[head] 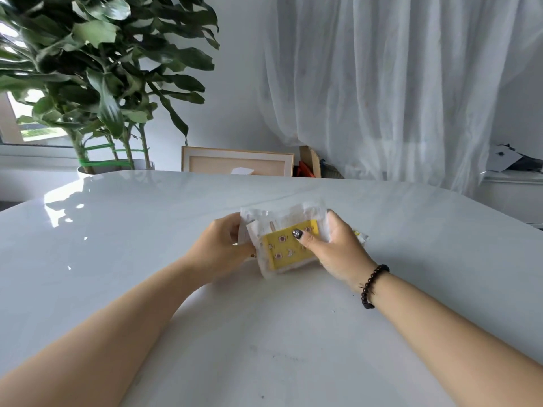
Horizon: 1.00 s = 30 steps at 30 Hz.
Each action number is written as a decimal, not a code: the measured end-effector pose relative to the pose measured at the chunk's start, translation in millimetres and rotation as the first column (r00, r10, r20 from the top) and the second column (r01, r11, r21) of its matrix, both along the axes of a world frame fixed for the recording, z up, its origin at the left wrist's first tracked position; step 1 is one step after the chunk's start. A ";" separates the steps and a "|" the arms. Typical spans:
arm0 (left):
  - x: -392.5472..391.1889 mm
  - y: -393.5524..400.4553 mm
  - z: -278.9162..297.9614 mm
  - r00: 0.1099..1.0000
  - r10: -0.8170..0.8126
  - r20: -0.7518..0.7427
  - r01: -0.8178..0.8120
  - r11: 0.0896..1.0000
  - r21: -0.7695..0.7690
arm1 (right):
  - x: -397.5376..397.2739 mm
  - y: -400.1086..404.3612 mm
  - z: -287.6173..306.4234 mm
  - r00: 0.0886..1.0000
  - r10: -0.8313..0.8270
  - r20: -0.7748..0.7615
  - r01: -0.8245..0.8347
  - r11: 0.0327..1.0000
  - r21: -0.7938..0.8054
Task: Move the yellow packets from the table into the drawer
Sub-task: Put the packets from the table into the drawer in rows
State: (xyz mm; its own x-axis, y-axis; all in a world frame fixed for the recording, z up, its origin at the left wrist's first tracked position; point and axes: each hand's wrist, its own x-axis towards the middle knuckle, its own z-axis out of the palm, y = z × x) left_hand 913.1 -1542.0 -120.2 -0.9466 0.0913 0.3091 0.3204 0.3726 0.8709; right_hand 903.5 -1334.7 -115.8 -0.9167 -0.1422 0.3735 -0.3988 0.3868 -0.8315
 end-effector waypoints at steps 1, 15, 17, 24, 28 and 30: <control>1.1 0.8 1.9 0.999 -0.039 0.022 0.037 0.997 0.065 | -1.6 -0.2 -2.3 1.000 -0.019 0.015 0.018 0.998 0.061; 1.4 0.8 2.4 0.987 0.054 -0.151 -0.079 0.983 -0.164 | 0.2 1.5 0.7 0.999 0.050 -0.019 -0.049 0.997 0.061; 2.4 1.6 3.4 0.995 0.070 -0.076 -0.070 0.998 0.002 | 0.3 5.5 4.5 0.998 0.061 0.006 -0.061 0.998 0.006; -2.9 -11.8 12.3 0.954 0.038 0.296 -0.226 0.739 0.634 | -11.7 13.7 -6.5 0.995 0.043 0.091 -0.081 0.880 0.469; -4.3 -12.8 17.9 0.955 -0.016 0.296 -0.237 0.559 0.795 | -16.2 9.2 -12.0 0.996 -0.021 -0.086 0.052 0.927 0.373; -4.1 -14.2 20.3 0.958 -0.037 0.286 -0.224 0.532 0.817 | -21.8 12.4 -15.5 0.990 -0.063 -0.125 0.112 0.894 0.433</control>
